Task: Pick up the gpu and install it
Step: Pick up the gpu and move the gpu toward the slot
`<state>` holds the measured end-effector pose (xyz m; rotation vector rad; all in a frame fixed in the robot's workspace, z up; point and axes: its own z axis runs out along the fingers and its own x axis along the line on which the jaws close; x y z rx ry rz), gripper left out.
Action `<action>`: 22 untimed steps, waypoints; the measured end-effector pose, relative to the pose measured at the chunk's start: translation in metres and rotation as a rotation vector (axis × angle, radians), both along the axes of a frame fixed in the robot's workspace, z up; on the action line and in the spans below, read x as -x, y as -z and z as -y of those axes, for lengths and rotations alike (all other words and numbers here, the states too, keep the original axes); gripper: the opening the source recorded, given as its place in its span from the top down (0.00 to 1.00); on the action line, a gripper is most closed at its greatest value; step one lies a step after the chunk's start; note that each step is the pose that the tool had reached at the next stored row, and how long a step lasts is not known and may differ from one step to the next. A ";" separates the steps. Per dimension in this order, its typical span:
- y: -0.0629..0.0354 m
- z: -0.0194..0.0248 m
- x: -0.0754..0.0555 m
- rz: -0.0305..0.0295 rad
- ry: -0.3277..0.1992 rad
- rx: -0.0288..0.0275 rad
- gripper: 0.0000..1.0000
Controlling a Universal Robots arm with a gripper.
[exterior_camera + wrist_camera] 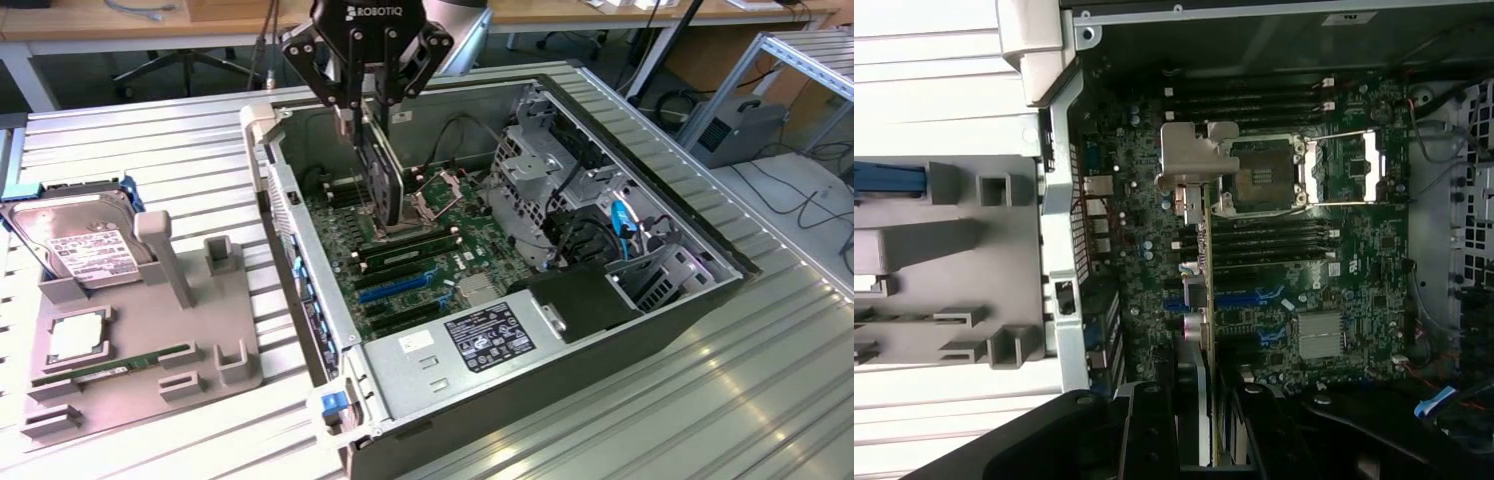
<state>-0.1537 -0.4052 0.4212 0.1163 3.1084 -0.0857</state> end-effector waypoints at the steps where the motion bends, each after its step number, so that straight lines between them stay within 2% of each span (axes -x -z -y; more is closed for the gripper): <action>1: 0.0006 0.0000 0.000 0.0000 0.000 0.0003 0.73; 9: 0.0051 0.0000 -0.002 0.0000 0.000 0.0032 0.73; 22: 0.0128 0.0000 -0.005 0.0000 0.000 0.0138 0.73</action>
